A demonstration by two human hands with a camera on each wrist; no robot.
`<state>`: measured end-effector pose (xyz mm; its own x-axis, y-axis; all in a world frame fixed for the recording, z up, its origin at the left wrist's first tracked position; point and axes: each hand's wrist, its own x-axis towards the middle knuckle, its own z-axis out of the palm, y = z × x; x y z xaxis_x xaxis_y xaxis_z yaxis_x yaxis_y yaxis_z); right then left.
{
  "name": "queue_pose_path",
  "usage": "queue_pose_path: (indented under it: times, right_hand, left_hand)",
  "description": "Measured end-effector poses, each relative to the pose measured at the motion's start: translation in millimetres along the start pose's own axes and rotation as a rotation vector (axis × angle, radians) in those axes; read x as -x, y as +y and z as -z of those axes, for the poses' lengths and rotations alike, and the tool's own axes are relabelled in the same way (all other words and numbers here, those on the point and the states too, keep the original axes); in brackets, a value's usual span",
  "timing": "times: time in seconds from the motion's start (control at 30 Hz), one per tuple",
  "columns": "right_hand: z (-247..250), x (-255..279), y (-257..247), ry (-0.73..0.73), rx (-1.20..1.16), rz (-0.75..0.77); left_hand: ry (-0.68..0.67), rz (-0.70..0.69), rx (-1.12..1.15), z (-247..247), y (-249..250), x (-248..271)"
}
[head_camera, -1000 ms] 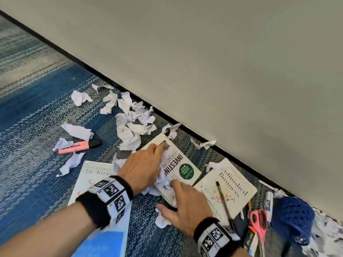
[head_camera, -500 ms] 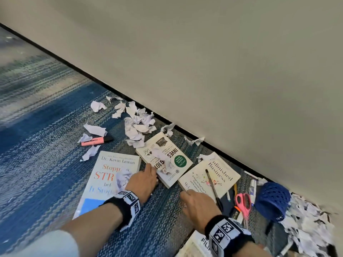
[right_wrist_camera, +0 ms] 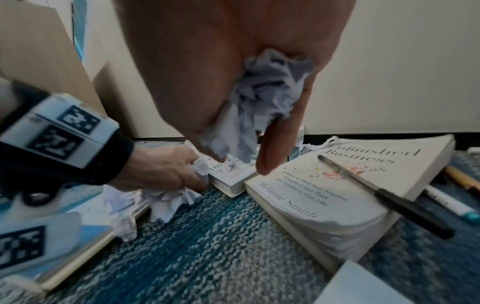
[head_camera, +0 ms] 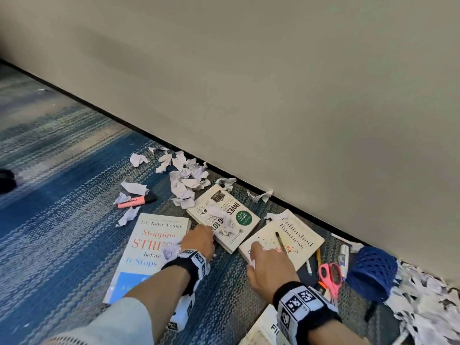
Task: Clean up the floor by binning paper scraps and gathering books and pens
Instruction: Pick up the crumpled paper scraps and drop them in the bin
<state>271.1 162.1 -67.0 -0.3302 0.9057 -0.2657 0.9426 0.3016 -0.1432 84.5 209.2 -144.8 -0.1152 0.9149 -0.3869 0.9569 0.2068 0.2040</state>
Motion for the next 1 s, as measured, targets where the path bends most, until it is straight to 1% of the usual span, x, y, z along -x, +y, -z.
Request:
queue_pose_path:
  times: [0.07, 0.17, 0.27, 0.37, 0.43, 0.5, 0.57, 0.6, 0.67, 0.7, 0.77, 0.83, 0.87, 0.97, 1.0]
  right_hand:
    - [-6, -12, 1, -0.029, -0.032, -0.015]
    - [-18, -38, -1, -0.023, -0.121, -0.054]
    - [-28, -66, -8, 0.015, -0.146, -0.098]
    - [-31, -90, -16, 0.037, -0.162, -0.13]
    - [-30, -101, -25, 0.057, -0.141, -0.112]
    - [-28, -107, -29, 0.087, -0.072, -0.093]
    - [-22, -107, -25, 0.103, -0.04, -0.079]
    - [-16, -106, -24, 0.114, -0.042, -0.057]
    - [-5, -101, -19, 0.112, -0.07, -0.01]
    - [-1, -98, -16, 0.091, -0.087, -0.001]
    - [8, -87, -11, 0.041, -0.166, -0.035]
    - [15, -73, -12, 0.003, -0.357, -0.046]
    - [18, -65, -14, -0.041, -0.435, -0.02]
    - [14, -38, -34, -0.327, -0.71, 0.006]
    - [9, -30, -44, -0.401, -0.739, -0.001]
  left_hand:
    - [0.003, -0.04, -0.024, 7, -4, 7]
    - [0.073, -0.107, -0.051, 28, -21, 24]
    - [0.153, -0.245, -0.146, 65, -48, 44]
    - [0.23, -0.349, -0.131, 106, -78, 66]
    - [0.242, -0.371, -0.118, 123, -92, 75]
    - [0.26, -0.37, -0.122, 133, -99, 76]
    - [0.234, -0.387, -0.14, 134, -97, 70]
    - [0.217, -0.423, -0.157, 132, -95, 66]
    - [0.13, -0.49, -0.231, 123, -86, 60]
    - [0.077, -0.488, -0.288, 117, -83, 59]
    - [0.016, -0.458, -0.374, 104, -84, 55]
    - [-0.011, -0.432, -0.393, 95, -95, 55]
    - [-0.002, -0.435, -0.393, 92, -102, 53]
    - [-0.005, -0.491, -0.434, 85, -127, 50]
    - [-0.028, -0.538, -0.442, 79, -134, 48]
